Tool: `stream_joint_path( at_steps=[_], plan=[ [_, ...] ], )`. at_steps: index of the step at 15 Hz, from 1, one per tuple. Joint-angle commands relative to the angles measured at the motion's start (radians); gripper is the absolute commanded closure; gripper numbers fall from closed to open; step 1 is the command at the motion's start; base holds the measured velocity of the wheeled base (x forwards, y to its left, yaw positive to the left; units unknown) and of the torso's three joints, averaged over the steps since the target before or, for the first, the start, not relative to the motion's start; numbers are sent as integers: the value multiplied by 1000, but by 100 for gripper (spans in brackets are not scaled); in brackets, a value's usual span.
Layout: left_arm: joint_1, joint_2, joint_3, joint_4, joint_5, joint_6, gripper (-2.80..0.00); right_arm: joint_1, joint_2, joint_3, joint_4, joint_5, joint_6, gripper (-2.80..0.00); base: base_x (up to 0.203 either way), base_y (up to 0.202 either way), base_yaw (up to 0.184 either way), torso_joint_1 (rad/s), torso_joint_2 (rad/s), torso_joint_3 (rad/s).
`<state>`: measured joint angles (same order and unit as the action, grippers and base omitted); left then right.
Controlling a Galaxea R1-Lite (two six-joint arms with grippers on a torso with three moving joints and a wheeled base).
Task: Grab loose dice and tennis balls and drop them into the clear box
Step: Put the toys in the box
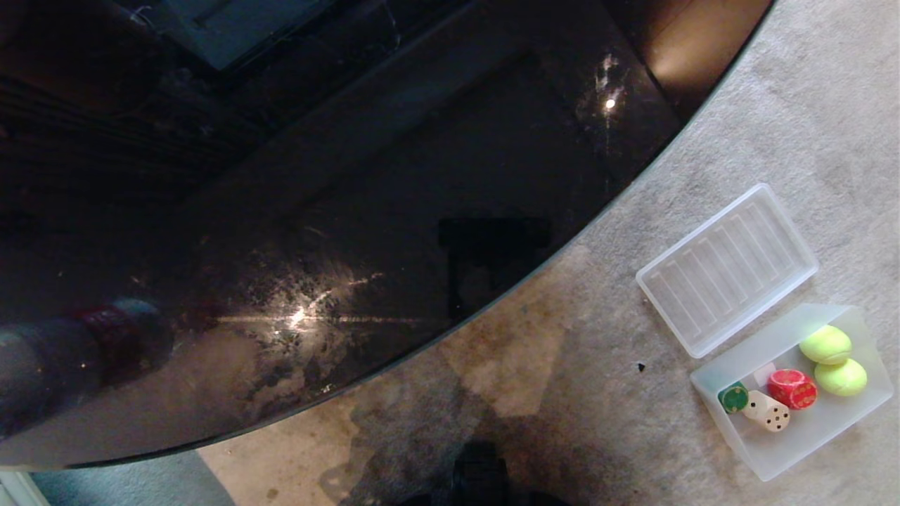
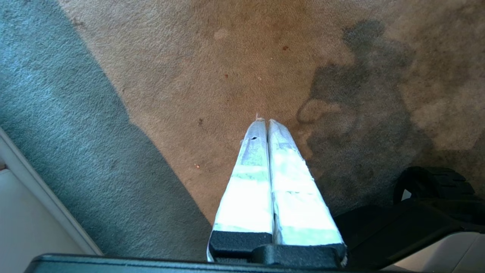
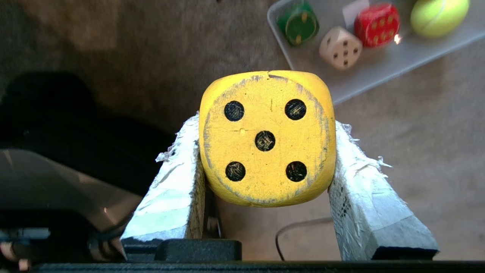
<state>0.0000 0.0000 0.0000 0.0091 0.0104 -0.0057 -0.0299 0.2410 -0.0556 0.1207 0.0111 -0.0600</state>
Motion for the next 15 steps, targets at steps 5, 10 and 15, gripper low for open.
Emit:
stream_joint_path(
  at_steps=[5,10,15],
  plan=[
    [0,0,0,0,0,0,0,27,-114,10,7,3,-9,0,0,0,0,0,0,0],
    [0,0,0,0,0,0,0,27,-242,10,8,3,1,0,0,0,0,0,0,0],
    [0,0,0,0,0,0,0,27,-241,11,8,4,2,0,0,0,0,0,0,0]
  ],
)
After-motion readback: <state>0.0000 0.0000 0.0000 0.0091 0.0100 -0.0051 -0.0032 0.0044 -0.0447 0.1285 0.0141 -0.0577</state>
